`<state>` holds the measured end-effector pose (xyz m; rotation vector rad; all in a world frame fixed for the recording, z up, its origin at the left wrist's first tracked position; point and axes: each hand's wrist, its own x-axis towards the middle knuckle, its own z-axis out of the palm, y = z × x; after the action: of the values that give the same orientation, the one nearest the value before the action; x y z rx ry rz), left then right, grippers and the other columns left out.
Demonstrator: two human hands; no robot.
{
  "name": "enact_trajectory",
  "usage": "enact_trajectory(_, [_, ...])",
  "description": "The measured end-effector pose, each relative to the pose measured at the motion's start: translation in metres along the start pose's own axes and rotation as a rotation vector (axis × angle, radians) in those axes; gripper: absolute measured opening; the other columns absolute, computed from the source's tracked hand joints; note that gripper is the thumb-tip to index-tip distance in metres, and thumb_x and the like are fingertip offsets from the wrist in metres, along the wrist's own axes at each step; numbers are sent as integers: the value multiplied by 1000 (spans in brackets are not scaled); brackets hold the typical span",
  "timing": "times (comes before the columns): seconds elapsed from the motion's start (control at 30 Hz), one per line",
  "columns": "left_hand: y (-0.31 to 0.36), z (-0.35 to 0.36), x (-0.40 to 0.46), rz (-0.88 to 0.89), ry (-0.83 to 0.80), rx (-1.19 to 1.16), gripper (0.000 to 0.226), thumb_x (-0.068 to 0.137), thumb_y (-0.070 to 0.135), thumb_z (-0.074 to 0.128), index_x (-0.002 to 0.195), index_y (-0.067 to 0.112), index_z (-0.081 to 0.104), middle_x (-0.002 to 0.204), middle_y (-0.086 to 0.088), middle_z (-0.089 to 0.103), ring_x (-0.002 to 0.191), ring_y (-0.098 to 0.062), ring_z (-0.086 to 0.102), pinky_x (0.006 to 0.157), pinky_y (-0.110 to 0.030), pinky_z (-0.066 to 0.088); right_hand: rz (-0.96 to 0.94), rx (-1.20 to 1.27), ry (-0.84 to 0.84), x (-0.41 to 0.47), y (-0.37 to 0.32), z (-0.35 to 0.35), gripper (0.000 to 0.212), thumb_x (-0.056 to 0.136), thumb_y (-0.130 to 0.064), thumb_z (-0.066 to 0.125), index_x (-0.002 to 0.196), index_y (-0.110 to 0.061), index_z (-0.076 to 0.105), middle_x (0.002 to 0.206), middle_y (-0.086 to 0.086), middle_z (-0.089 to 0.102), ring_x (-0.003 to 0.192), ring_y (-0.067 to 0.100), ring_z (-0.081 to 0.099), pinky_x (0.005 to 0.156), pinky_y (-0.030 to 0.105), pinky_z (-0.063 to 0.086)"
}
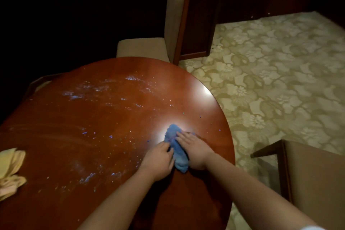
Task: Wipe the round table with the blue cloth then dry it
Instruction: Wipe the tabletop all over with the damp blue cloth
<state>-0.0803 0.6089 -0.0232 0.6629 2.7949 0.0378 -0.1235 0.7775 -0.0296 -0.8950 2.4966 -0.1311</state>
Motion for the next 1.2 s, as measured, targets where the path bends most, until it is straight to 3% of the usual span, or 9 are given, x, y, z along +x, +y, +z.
enact_trajectory(0.2, [-12, -6, -10, -14, 59, -53, 50, 93, 38, 23, 109, 16, 65, 107, -2, 62, 99, -21, 57, 89, -32, 47, -105, -84, 98, 0, 0, -11, 70, 86, -28, 57, 148, -11, 29, 157, 2, 22, 145, 23, 14, 114, 28, 10])
enact_trajectory(0.33, [-5, 2, -10, -6, 36, -37, 50, 83, 39, 28, 94, 15, 70, 93, -4, 66, 83, -22, 61, 74, -33, 54, -53, -129, 87, -11, -9, -2, 72, 88, -27, 53, 150, -8, 22, 158, 6, 19, 140, 26, 19, 114, 34, 17])
enact_trajectory(0.47, [-16, 7, -35, -53, 2, 38, 38, 71, 38, 39, 71, 19, 71, 69, 1, 64, 60, -17, 60, 59, -23, 51, -110, -137, 60, 10, -36, -1, 76, 93, -30, 50, 152, -7, 9, 160, 7, 5, 146, 22, 6, 117, 32, 0])
enact_trajectory(0.63, [-21, 3, -45, 15, -15, 13, 53, 69, 33, 33, 98, 14, 74, 104, -10, 70, 91, -23, 69, 86, -32, 55, -30, -80, 61, -4, -32, 8, 75, 92, -19, 47, 153, -11, 5, 161, 5, -2, 147, 16, -3, 115, 25, -6])
enact_trajectory(0.7, [-12, 2, -41, 29, -61, -19, 58, 82, 27, 33, 131, 6, 53, 142, -19, 46, 129, -29, 47, 113, -37, 31, 37, -67, 66, -13, -30, 17, 74, 91, -18, 44, 153, -12, 3, 161, 4, -4, 147, 16, -4, 115, 25, -7])
enact_trajectory(0.77, [-5, 2, -42, -39, -121, -25, 59, 93, 26, 34, 147, 6, 27, 157, -18, 16, 145, -27, 18, 119, -35, 4, 80, -90, 42, -9, -34, 19, 74, 92, -21, 42, 153, -13, 2, 161, 3, -5, 147, 18, -5, 116, 28, -4])
enact_trajectory(0.97, [-28, 14, -61, -220, -168, 9, 64, 94, 28, 34, 151, 7, 14, 159, -16, 6, 147, -26, 8, 120, -36, 2, -63, -168, 22, 38, -65, 0, 80, 92, -27, 48, 153, -10, -1, 160, 5, -6, 147, 19, -4, 117, 31, -2])
enact_trajectory(1.07, [-25, 9, -56, -215, -174, 5, 63, 94, 29, 34, 150, 4, 17, 158, -18, 10, 146, -28, 10, 120, -37, 3, -65, -158, 32, 24, -64, 0, 73, 95, -21, 42, 153, -12, -1, 160, 3, -7, 147, 16, -6, 115, 26, -6])
enact_trajectory(1.2, [-11, 13, -54, -166, -155, -3, 64, 94, 27, 34, 149, 0, 16, 157, -20, 10, 146, -30, 9, 120, -38, -2, 20, -80, 68, 2, -59, 16, 75, 91, -19, 45, 153, -15, 3, 161, 1, -3, 148, 16, -2, 117, 26, 2])
